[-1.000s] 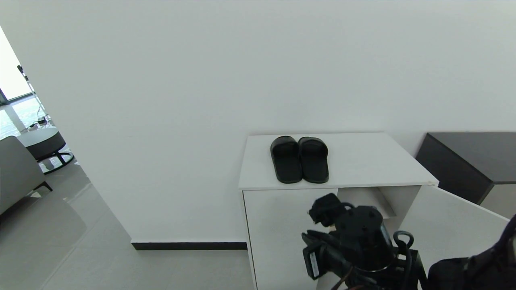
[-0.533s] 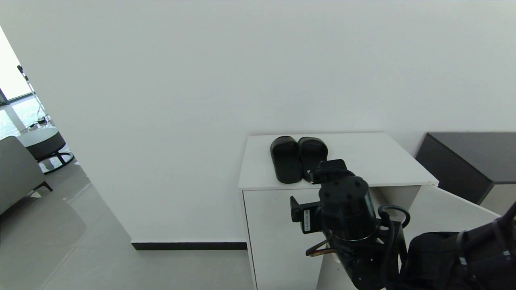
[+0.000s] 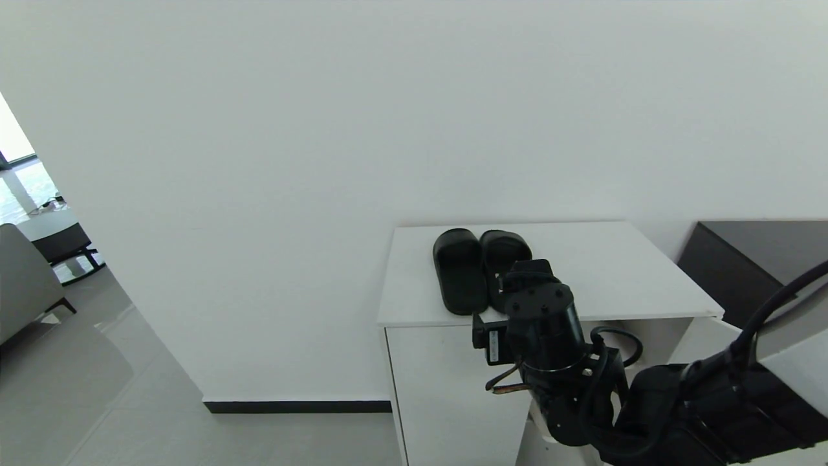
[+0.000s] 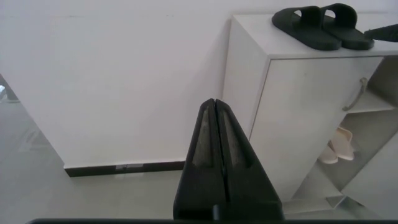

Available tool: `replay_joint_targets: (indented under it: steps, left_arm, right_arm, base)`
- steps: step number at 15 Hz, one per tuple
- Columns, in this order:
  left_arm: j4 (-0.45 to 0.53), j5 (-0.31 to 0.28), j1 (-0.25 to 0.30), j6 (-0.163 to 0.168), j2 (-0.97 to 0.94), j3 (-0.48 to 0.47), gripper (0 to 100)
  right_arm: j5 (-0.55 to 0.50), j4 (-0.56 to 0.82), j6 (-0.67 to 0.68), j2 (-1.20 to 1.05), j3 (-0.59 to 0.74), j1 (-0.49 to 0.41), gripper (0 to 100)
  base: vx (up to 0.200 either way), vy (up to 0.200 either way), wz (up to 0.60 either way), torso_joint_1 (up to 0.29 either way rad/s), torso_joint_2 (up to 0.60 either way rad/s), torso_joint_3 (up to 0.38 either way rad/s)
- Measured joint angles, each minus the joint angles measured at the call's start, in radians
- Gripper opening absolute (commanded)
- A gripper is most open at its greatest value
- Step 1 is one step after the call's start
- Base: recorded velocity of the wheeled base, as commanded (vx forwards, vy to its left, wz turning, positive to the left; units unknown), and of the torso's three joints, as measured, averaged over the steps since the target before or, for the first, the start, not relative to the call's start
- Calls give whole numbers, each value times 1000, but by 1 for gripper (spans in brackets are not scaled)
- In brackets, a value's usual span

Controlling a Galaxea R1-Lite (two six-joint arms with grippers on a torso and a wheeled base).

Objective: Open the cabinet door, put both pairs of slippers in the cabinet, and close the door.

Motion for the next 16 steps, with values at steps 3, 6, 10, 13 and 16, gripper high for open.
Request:
replay_joint_targets:
  steps: [3,6,10,13,16]
  left_arm:
    - [0,2,0,1,0,0,0]
    - [0,1,0,1,1,0,0]
    - [0,-1,0,1,1,0,0]
    - [0,-1,0,1,2,0,0]
    - [0,-1,0,1,2,0,0]
  right_arm:
    - [8,-5,1,14,-3,-3,100]
    - [10,-6,7,41,-27,-10,100]
    - [10,-6,7,94,-82,-33,100]
    - [13,-7,9,136,-118,-43,100]
    - [14,-6,9,182,-171,-56,100]
  base:
    - [200,0,0,1,4,1]
    - [200,0,0,7,-1,1]
    - [0,0,0,0,0,0]
    - [0,0,0,0,0,0]
    - [0,0,0,0,0,0]
